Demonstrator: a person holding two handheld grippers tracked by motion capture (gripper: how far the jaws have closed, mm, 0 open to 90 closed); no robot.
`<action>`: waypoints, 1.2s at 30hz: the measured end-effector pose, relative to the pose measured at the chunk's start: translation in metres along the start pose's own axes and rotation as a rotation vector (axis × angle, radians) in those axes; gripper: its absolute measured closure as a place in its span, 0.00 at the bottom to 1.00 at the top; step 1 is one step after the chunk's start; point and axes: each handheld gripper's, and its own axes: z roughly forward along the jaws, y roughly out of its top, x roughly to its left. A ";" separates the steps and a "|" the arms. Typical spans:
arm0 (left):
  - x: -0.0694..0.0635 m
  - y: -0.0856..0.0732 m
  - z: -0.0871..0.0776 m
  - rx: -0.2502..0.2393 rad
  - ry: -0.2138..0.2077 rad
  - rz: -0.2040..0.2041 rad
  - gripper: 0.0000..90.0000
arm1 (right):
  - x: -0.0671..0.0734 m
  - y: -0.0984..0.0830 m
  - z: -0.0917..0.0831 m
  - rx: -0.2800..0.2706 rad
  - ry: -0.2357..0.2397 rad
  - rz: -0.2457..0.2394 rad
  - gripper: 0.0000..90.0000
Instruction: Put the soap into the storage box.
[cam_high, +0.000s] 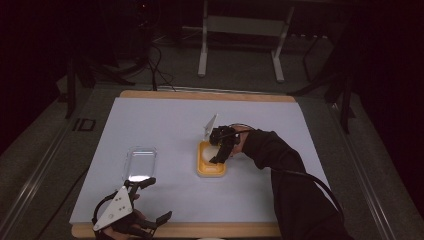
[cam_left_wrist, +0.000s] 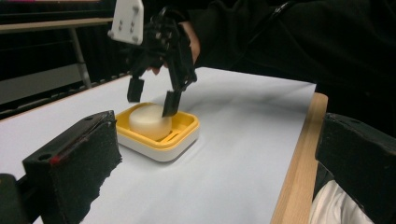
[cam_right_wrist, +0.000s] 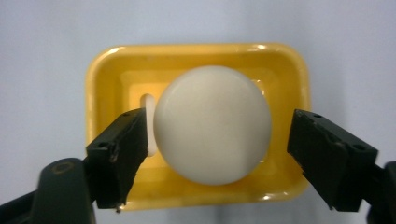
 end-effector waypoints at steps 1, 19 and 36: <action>0.000 0.000 0.000 0.001 0.001 -0.001 0.00 | 0.000 0.000 -0.003 -0.008 0.004 0.011 0.21; 0.000 0.000 0.000 0.002 0.002 -0.002 0.00 | -0.001 -0.014 -0.051 -0.099 -0.142 0.199 0.11; 0.000 0.000 0.001 0.005 0.001 -0.001 0.00 | 0.007 -0.054 -0.060 -0.164 -0.223 0.406 0.15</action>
